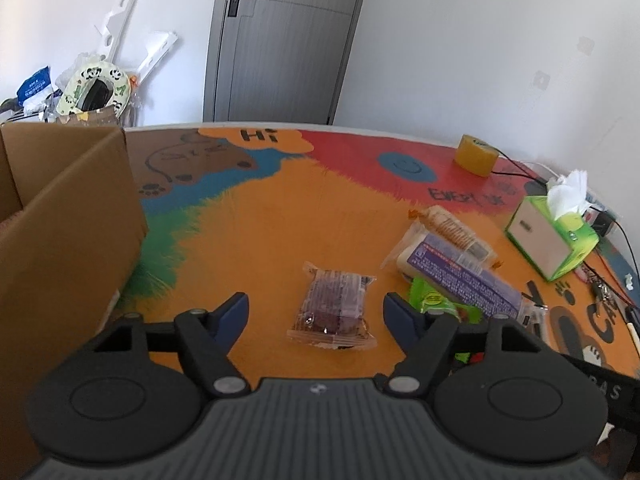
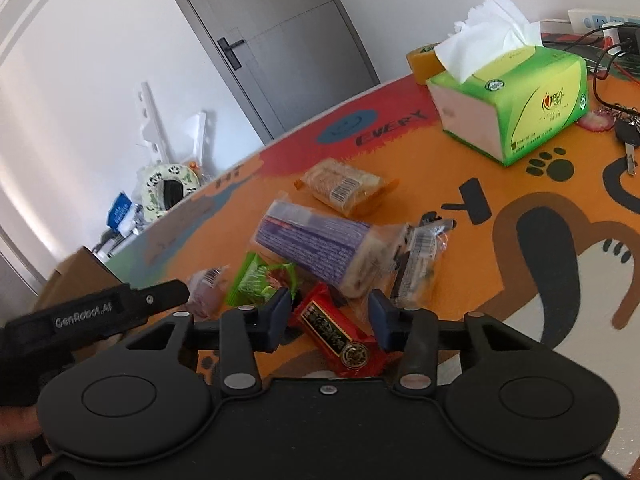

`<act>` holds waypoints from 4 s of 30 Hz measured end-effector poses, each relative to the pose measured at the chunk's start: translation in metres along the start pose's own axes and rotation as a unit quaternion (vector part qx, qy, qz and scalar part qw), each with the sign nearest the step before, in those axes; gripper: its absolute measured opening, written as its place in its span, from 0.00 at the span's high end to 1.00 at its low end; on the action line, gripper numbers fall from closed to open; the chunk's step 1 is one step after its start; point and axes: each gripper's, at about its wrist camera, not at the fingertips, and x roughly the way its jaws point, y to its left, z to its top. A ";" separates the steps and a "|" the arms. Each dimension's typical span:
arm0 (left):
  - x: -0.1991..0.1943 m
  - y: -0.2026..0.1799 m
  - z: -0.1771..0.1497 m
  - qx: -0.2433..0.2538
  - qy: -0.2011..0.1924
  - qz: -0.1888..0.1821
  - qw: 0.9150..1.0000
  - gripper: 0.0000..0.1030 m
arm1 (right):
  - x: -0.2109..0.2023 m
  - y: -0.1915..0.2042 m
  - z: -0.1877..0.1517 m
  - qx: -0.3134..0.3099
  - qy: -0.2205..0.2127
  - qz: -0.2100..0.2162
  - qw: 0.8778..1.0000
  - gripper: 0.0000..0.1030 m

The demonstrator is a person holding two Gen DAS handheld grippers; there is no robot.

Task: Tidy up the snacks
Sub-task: 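Grasp the brown pastry packet with the left tool while the right tool grasps the red snack bar, then carry the pastry packet and red snack bar over the cardboard box with both tools, then open both tools to drop the pastry packet and red snack bar into the box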

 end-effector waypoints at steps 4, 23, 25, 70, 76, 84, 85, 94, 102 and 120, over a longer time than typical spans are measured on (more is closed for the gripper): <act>0.012 -0.003 -0.002 0.012 -0.001 0.009 1.000 0.29 | 0.000 0.006 -0.003 -0.024 -0.004 -0.015 1.000 0.64; 0.013 -0.005 -0.013 0.028 -0.004 -0.005 1.000 0.67 | -0.014 0.004 -0.011 0.015 -0.025 -0.022 0.999 0.86; 0.007 -0.004 -0.015 0.025 0.001 -0.009 1.000 0.68 | -0.017 0.008 -0.012 0.016 -0.028 -0.019 0.999 0.87; -0.144 0.080 0.007 -0.030 -0.121 -0.010 0.992 0.68 | -0.059 0.109 0.003 -0.040 -0.096 0.086 0.991 0.91; -0.157 0.114 0.014 -0.053 -0.136 0.013 0.989 0.68 | -0.052 0.138 0.009 -0.062 -0.096 0.102 0.988 0.91; -0.165 0.153 0.016 -0.082 -0.145 0.034 0.985 0.68 | -0.043 0.174 0.013 -0.090 -0.094 0.121 0.984 0.91; -0.165 0.158 0.016 -0.086 -0.145 0.036 0.985 0.68 | -0.041 0.179 0.013 -0.094 -0.094 0.122 0.984 0.91; -0.161 0.190 0.016 -0.109 -0.138 0.046 0.983 0.68 | -0.027 0.216 0.018 -0.116 -0.092 0.133 0.980 0.91; -0.166 0.211 0.017 -0.122 -0.146 0.054 0.980 0.59 | -0.013 0.243 0.015 -0.135 -0.082 0.145 0.977 0.91; -0.160 0.213 0.018 -0.121 -0.143 0.062 0.980 0.38 | 0.006 0.261 0.012 -0.122 -0.079 0.148 0.978 0.46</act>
